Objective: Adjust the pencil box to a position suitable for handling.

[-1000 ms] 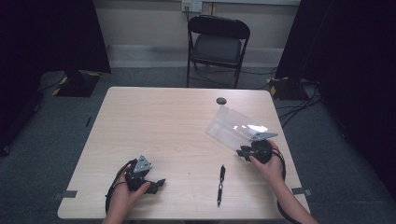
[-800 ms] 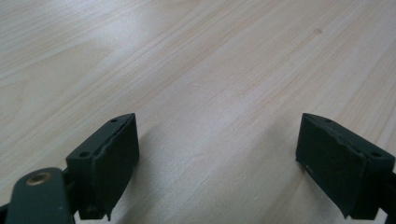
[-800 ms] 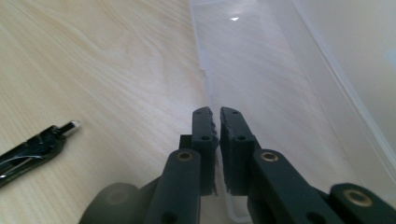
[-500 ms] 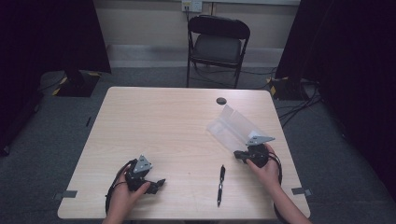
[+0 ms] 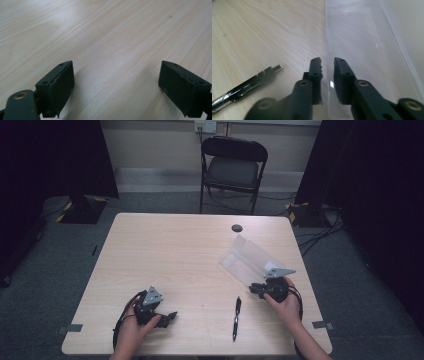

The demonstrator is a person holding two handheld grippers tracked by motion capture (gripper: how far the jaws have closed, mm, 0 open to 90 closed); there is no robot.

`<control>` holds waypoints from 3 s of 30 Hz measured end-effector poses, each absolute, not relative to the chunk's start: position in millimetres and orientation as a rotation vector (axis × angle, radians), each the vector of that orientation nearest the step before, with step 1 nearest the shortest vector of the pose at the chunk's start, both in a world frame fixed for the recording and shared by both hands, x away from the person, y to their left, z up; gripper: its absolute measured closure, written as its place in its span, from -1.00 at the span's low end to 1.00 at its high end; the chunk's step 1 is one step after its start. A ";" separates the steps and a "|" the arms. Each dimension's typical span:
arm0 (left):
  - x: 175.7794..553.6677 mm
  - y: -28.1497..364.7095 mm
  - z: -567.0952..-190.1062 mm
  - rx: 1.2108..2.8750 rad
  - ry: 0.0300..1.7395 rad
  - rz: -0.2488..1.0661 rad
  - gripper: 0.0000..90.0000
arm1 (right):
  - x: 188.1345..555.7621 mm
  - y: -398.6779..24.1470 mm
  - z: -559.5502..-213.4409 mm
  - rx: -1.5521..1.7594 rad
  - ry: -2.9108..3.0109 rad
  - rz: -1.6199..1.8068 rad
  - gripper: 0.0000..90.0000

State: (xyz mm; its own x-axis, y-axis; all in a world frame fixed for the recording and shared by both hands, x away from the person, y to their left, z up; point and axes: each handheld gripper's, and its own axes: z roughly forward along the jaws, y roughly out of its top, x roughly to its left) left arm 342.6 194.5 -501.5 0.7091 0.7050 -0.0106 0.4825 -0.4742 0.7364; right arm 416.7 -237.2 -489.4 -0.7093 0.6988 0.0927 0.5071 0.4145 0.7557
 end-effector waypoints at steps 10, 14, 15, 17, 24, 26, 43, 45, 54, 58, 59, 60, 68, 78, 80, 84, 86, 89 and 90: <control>342.7 194.6 -501.4 2.167 0.898 0.383 -0.71 | 399.7 -233.3 -468.4 1.009 2.403 1.181 0.26; 342.6 194.6 -501.4 2.167 0.898 0.383 -0.71 | 386.6 -223.2 -468.5 1.010 2.455 1.187 -0.01; 342.6 194.6 -501.4 2.167 0.898 0.383 -0.71 | 386.6 -223.2 -468.5 1.010 2.455 1.187 -0.01; 342.6 194.5 -501.5 2.166 0.899 0.381 -0.71 | 378.7 -216.6 -470.8 0.999 2.473 1.191 -0.16; 342.6 194.6 -501.4 2.167 0.898 0.382 -0.71 | 365.7 -196.6 -476.9 0.965 2.527 1.170 -0.26; 342.6 194.6 -501.4 2.167 0.898 0.383 -0.71 | 363.7 -191.7 -480.4 0.951 2.541 1.164 -0.26; 342.5 194.5 -501.4 2.166 0.899 0.381 -0.71 | 354.3 -174.3 -491.4 0.883 2.565 1.085 -0.04; 342.6 194.6 -501.4 2.167 0.899 0.381 -0.71 | 354.3 -174.6 -490.3 0.887 2.568 1.094 0.09; 342.5 194.5 -501.4 2.166 0.899 0.380 -0.71 | 355.9 -166.9 -489.0 0.867 2.612 1.110 0.40; 342.6 194.6 -501.4 2.167 0.898 0.382 -0.71 | 360.3 -165.5 -488.7 0.864 2.615 1.109 0.52; 342.6 194.6 -501.4 2.167 0.898 0.382 -0.71 | 361.3 -165.0 -488.4 0.872 2.616 1.103 0.55; 342.6 194.6 -501.4 2.167 0.898 0.383 -0.71 | 362.4 -164.5 -488.2 0.874 2.612 1.100 0.59; 342.6 194.6 -501.4 2.167 0.898 0.383 -0.71 | 376.2 -155.1 -488.6 0.818 2.599 1.075 0.72; 342.7 194.6 -501.4 2.167 0.898 0.383 -0.71 | 384.8 -159.0 -487.3 0.847 2.589 1.129 0.43; 342.6 194.6 -501.4 2.167 0.898 0.383 -0.71 | 381.6 -165.3 -483.9 0.862 2.581 1.151 0.42; 342.6 194.6 -501.4 2.167 0.898 0.382 -0.71 | 373.0 -178.4 -481.5 0.892 2.584 1.143 0.36; 342.6 194.6 -501.4 2.168 0.898 0.383 -0.71 | 369.4 -184.0 -482.5 0.898 2.590 1.139 0.32; 342.5 194.5 -501.5 2.165 0.900 0.381 -0.71 | 364.8 -190.2 -485.2 0.901 2.594 1.144 0.33; 342.6 194.5 -501.5 2.166 0.899 0.382 -0.71 | 363.8 -191.7 -486.6 0.899 2.595 1.145 0.34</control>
State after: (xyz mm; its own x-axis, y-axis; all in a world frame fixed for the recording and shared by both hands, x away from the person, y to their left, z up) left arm 342.6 194.5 -501.5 0.7092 0.7049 -0.0101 0.4824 -0.4748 0.7361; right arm 363.8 -191.7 -486.6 -0.8047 0.5873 0.0867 0.4599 0.5244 0.7165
